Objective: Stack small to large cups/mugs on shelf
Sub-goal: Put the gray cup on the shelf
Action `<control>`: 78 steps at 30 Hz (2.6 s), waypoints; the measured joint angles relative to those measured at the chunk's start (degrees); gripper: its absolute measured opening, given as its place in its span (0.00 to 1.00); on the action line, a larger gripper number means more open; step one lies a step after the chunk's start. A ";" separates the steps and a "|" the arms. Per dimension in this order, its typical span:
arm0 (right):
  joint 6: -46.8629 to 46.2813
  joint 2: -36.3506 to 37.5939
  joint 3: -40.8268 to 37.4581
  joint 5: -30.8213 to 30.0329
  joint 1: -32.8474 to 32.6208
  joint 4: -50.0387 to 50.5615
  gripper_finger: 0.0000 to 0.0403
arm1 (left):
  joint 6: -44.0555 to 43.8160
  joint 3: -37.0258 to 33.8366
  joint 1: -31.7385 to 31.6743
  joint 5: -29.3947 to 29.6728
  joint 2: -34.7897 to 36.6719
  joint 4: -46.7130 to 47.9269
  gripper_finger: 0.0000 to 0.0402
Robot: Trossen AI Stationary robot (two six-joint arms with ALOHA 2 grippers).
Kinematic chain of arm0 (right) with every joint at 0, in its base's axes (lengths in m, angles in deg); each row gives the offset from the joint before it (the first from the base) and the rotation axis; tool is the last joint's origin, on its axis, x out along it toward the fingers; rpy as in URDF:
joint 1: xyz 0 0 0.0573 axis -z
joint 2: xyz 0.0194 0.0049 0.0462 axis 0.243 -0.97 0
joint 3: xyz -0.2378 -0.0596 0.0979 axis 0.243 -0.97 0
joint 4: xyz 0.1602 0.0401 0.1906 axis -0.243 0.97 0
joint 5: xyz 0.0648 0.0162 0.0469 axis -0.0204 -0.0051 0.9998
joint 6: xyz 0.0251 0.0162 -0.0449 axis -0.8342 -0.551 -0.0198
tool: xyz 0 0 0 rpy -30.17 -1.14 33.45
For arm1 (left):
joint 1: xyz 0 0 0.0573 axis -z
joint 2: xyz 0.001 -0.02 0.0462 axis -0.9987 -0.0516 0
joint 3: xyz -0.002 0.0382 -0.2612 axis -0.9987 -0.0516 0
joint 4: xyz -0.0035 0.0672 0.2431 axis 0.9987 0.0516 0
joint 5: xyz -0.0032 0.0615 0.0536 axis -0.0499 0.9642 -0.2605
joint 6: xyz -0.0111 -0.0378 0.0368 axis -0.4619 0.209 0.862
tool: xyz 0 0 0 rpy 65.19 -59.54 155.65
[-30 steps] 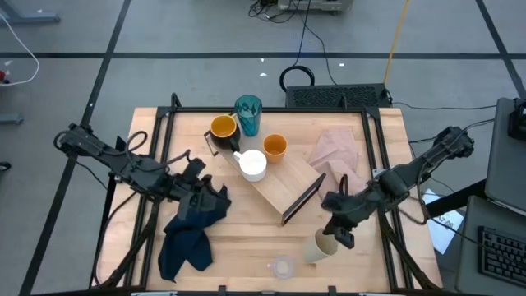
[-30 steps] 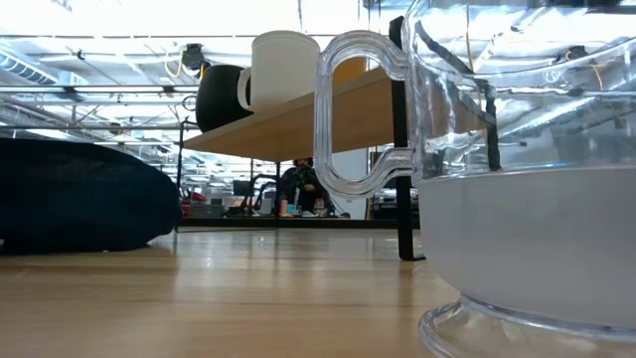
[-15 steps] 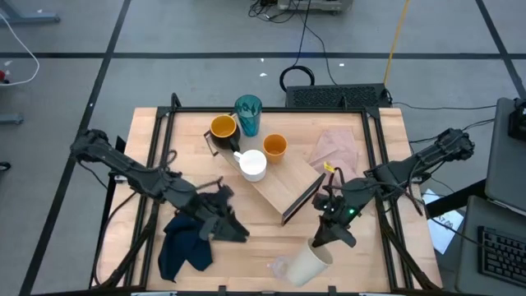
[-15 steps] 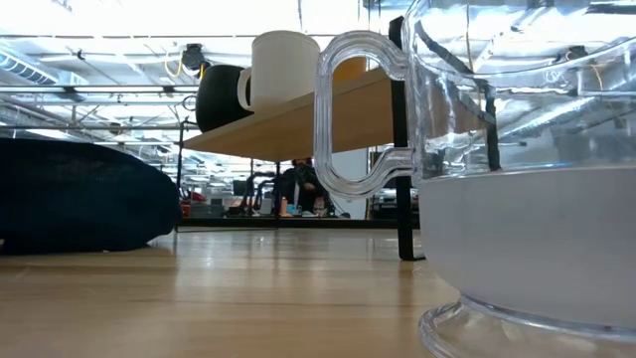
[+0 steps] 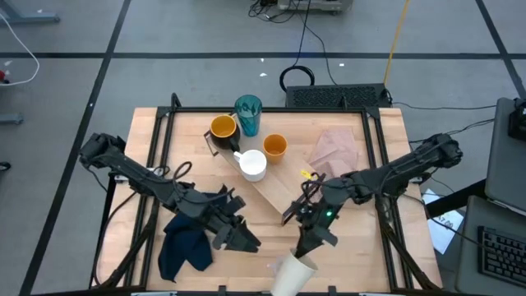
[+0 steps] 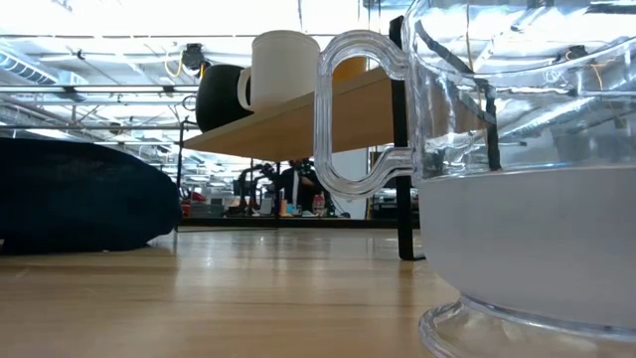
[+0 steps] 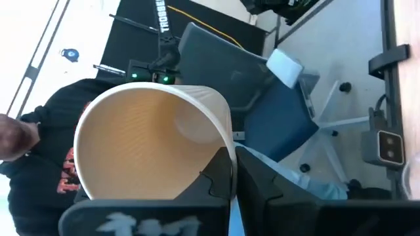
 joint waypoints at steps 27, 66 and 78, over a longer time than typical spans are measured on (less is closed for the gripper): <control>-6.35 -10.03 0.04 11.13 11.51 -15.75 0.00 | 0.66 0.00 3.85 5.21 0.03 -1.00 0.75; -15.73 -15.59 0.50 11.53 14.12 -29.63 0.00 | -4.04 0.00 3.09 4.13 0.12 0.58 0.77; -14.35 -15.59 0.55 8.22 14.27 -27.95 0.00 | -4.00 0.00 3.09 5.83 0.05 0.87 0.91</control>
